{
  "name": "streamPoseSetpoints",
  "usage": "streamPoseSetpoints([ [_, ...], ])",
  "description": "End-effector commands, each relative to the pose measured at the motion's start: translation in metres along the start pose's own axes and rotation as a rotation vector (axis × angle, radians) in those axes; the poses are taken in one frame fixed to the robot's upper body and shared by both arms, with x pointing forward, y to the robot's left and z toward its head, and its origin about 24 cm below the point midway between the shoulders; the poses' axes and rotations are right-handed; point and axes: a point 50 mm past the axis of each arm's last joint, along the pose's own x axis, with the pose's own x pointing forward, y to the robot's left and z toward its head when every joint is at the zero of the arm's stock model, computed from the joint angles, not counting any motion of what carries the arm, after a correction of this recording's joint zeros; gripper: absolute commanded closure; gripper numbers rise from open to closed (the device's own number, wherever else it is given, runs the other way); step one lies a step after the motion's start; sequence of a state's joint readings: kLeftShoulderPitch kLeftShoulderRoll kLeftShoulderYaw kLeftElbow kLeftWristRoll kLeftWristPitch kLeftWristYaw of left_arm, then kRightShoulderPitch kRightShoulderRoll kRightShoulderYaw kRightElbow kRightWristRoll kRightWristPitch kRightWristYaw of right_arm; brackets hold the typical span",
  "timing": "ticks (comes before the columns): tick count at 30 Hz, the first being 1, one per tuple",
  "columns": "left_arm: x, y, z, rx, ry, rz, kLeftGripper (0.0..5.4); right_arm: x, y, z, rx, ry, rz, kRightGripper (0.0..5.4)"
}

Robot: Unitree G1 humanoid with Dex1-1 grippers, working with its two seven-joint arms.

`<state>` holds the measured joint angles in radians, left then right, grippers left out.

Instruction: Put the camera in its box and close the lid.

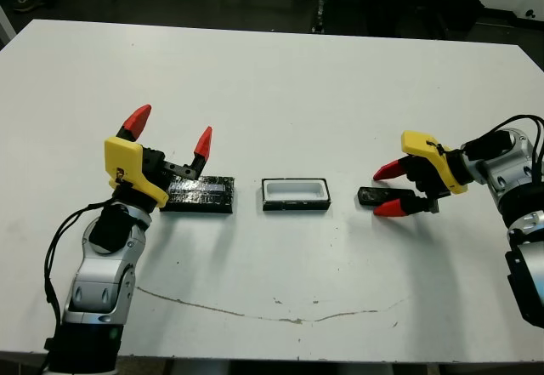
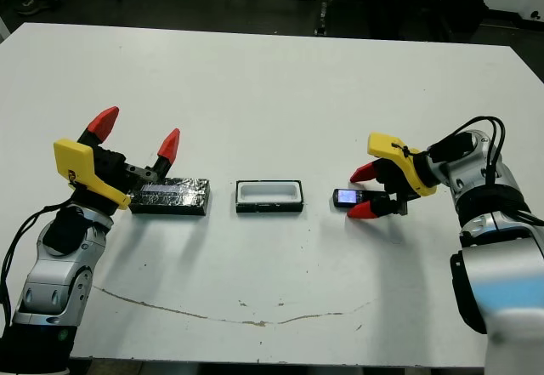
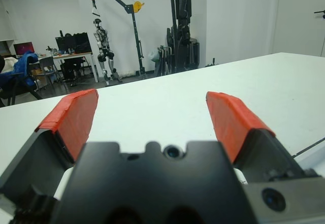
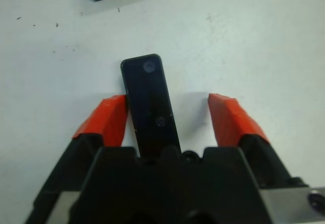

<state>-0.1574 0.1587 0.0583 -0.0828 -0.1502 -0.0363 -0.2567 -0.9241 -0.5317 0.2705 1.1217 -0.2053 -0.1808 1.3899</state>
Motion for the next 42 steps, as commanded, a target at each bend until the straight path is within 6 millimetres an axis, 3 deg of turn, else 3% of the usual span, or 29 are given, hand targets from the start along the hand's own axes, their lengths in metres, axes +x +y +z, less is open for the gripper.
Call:
streamPoseSetpoints([
  [1,-0.002,0.002,-0.002,0.012,0.019,0.005,0.00,0.000,0.003,-0.010,0.011,0.037,-0.018,1.98],
  [14,-0.003,0.003,-0.001,0.026,0.018,0.015,0.00,-0.003,0.001,-0.008,0.020,0.111,-0.021,3.74],
  [23,-0.003,0.003,-0.002,0.017,0.014,0.018,0.00,-0.005,0.001,-0.005,-0.018,0.116,-0.010,3.74],
  [29,-0.003,0.002,-0.002,0.012,0.015,0.015,0.00,-0.013,-0.004,0.005,0.015,-0.103,-0.079,3.74],
  [35,-0.003,0.002,-0.002,0.018,0.018,0.015,0.00,-0.026,-0.013,0.045,-0.064,-0.277,-0.068,3.74],
  [42,-0.003,0.001,-0.002,0.015,0.019,0.017,0.00,-0.014,-0.011,0.099,-0.148,-0.380,0.065,3.74],
])
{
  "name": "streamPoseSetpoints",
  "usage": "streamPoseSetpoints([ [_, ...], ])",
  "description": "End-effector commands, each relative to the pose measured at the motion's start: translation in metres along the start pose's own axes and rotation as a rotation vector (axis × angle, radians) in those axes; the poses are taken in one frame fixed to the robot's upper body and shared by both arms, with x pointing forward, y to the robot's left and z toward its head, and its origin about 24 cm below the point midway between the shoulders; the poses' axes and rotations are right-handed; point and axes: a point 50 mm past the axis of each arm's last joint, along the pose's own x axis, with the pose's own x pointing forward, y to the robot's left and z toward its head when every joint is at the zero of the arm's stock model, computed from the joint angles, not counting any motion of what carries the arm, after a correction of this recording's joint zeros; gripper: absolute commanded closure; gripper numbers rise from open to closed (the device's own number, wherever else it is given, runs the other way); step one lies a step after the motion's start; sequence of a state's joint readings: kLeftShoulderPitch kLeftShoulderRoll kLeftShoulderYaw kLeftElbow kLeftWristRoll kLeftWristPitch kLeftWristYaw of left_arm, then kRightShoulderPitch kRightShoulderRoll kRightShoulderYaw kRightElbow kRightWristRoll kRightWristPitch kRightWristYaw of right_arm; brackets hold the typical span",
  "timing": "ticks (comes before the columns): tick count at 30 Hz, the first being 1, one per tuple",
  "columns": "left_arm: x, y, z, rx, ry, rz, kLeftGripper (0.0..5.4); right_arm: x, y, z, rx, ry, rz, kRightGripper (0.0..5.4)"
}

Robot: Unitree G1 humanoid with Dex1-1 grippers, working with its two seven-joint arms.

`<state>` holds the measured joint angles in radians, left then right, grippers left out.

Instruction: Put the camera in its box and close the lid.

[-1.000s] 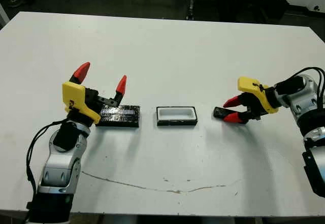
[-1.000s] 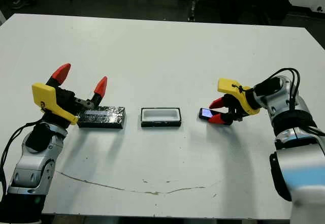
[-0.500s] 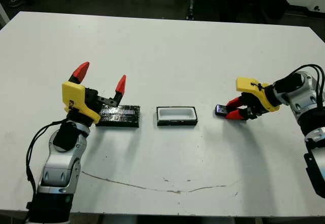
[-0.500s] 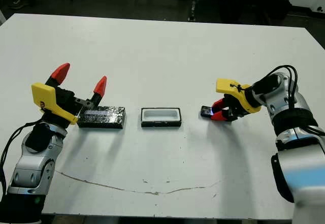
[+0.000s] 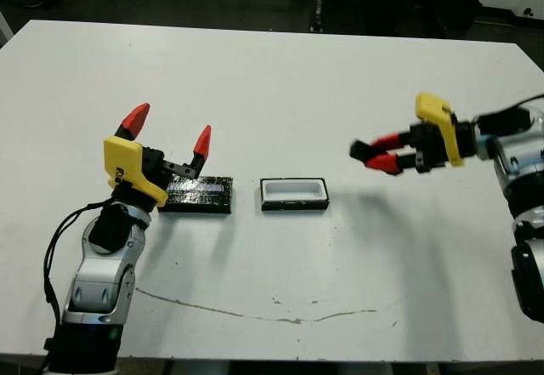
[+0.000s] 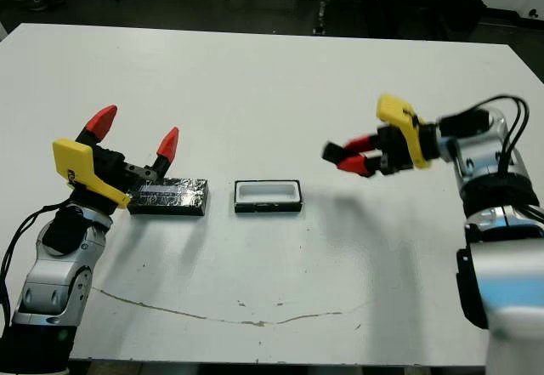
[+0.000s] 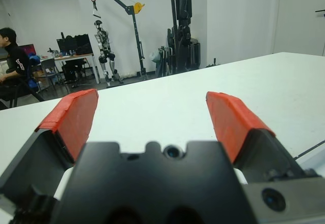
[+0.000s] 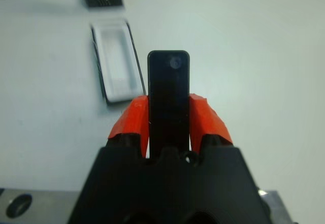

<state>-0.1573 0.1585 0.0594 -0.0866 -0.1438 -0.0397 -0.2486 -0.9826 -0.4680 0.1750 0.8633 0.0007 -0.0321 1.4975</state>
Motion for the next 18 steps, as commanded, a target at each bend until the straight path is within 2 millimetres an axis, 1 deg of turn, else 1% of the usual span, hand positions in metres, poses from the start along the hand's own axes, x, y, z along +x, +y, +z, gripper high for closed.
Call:
streamPoseSetpoints([
  [1,-0.003,0.001,-0.003,0.007,0.027,0.010,0.00,0.012,-0.004,0.020,0.005,-0.059,0.057,3.74],
  [5,-0.004,0.000,-0.003,0.007,0.029,0.016,0.00,0.023,-0.007,0.037,-0.017,-0.059,0.071,3.74],
  [10,-0.004,0.000,-0.003,0.010,0.026,0.011,0.00,0.043,-0.002,0.055,-0.049,-0.052,0.119,3.74],
  [14,-0.004,0.000,-0.002,0.002,0.025,0.008,0.00,0.057,0.001,0.057,-0.017,-0.024,0.138,3.74],
  [18,-0.003,0.001,-0.001,0.005,0.026,0.006,0.00,0.062,0.003,0.056,0.001,-0.007,0.153,3.74],
])
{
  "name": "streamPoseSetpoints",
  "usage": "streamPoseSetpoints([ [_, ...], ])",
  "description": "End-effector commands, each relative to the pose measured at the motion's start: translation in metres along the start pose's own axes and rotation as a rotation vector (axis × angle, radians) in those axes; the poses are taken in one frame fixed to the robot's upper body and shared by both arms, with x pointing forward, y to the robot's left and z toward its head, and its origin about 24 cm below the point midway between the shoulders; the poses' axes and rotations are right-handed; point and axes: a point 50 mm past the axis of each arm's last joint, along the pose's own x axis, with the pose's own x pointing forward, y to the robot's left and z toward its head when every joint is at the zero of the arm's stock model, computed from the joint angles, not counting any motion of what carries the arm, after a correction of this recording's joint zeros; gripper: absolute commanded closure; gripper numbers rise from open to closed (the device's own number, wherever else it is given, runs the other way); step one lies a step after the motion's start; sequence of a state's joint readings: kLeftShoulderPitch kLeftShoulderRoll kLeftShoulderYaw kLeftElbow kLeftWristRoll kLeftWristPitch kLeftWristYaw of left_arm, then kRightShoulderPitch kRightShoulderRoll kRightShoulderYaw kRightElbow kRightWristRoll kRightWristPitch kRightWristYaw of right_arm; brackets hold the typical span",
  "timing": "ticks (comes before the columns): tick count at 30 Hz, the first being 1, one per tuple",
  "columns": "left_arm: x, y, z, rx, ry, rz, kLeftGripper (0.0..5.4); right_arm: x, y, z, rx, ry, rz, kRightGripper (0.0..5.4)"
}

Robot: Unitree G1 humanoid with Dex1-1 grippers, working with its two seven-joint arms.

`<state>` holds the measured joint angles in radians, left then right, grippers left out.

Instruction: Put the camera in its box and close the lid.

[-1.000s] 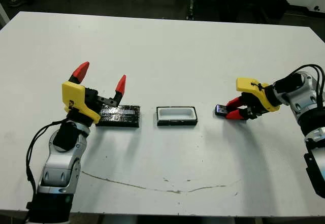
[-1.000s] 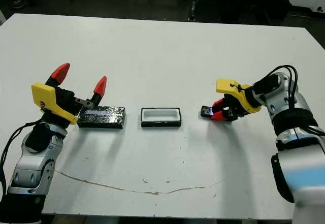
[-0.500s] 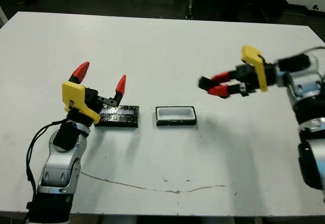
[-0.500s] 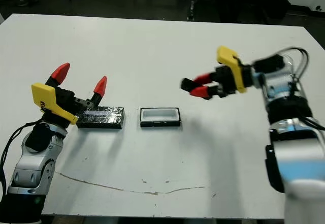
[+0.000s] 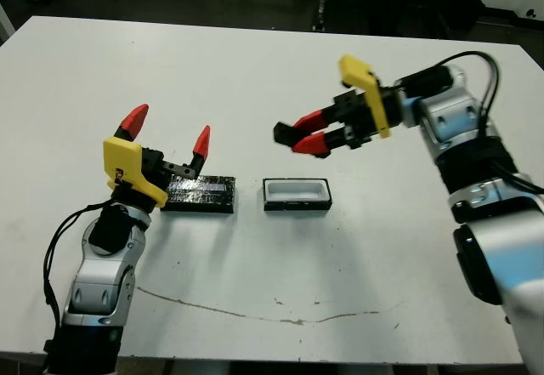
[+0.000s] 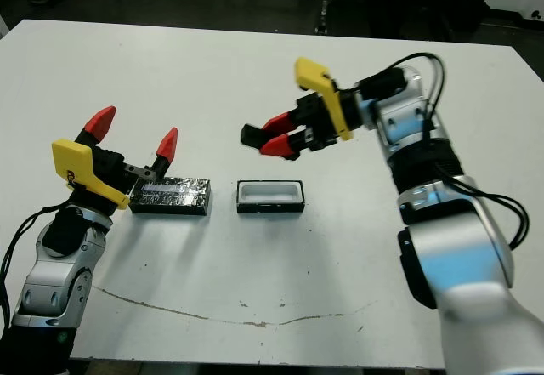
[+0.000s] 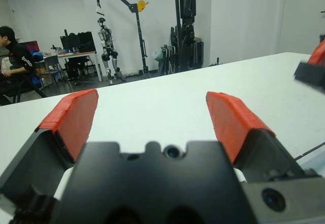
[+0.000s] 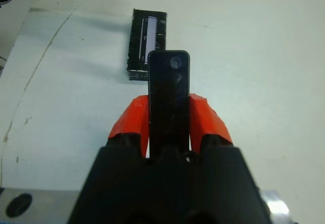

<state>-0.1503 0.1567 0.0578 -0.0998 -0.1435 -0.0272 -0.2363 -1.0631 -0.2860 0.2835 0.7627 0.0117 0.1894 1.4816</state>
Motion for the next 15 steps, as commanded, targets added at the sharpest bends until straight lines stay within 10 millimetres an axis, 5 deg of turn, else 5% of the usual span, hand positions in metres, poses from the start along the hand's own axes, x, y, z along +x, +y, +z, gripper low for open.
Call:
streamPoseSetpoints([
  [1,-0.002,0.001,-0.001,0.009,0.021,-0.005,0.00,0.000,-0.002,0.004,-0.003,0.028,-0.013,3.74],
  [15,-0.002,0.000,-0.002,0.000,0.024,-0.005,0.00,0.008,0.000,-0.011,0.018,0.044,-0.010,3.74],
])
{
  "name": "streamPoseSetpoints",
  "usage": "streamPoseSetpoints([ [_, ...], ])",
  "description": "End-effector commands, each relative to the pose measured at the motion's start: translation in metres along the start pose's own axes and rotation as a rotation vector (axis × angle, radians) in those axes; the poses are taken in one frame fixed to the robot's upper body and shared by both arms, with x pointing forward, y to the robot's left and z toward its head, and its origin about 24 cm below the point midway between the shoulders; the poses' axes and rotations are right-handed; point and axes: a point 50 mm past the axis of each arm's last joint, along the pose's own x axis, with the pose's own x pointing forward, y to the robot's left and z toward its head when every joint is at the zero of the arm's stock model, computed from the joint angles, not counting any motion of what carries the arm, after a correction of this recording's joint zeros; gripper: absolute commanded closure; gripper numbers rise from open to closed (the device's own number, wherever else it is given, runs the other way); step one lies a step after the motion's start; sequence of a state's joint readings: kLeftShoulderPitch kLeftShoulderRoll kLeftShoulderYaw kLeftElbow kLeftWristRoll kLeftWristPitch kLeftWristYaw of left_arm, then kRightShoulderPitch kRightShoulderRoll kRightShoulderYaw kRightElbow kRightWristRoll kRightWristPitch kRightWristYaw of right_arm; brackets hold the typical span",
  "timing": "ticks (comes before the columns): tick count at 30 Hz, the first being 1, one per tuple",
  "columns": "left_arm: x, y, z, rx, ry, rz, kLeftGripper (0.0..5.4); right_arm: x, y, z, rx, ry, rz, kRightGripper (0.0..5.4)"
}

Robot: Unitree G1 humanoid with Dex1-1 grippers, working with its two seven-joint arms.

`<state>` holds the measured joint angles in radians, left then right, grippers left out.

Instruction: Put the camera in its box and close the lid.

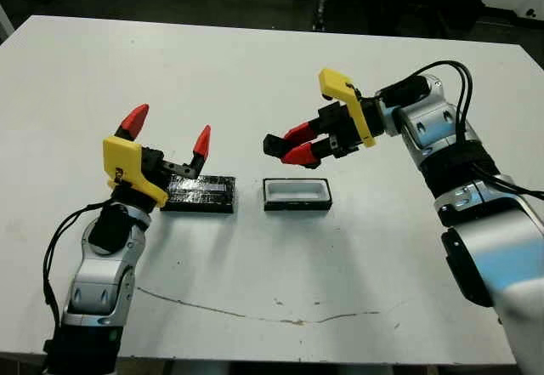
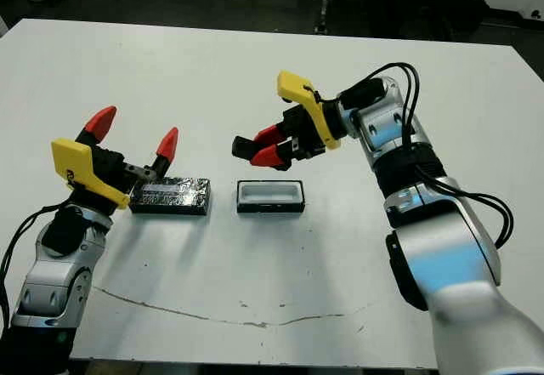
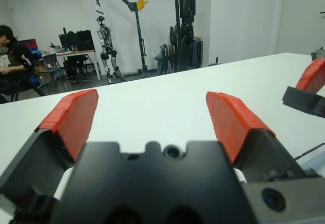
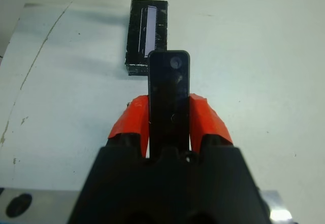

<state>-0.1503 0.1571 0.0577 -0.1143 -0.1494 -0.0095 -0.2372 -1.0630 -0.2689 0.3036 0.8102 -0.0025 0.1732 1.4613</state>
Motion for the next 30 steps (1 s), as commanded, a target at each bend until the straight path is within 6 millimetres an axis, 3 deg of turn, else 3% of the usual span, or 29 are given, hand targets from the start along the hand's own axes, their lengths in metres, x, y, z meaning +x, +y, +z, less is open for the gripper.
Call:
streamPoseSetpoints([
  [1,-0.003,0.001,-0.003,0.005,0.021,-0.002,0.00,0.001,0.000,-0.005,-0.005,0.023,-0.012,3.74],
  [17,-0.003,0.000,-0.004,0.000,0.024,0.000,0.00,0.015,0.007,-0.026,0.144,0.015,0.013,3.74],
  [30,-0.004,0.000,-0.004,0.016,0.027,0.003,0.00,0.021,0.013,-0.043,0.142,0.017,0.020,3.74],
])
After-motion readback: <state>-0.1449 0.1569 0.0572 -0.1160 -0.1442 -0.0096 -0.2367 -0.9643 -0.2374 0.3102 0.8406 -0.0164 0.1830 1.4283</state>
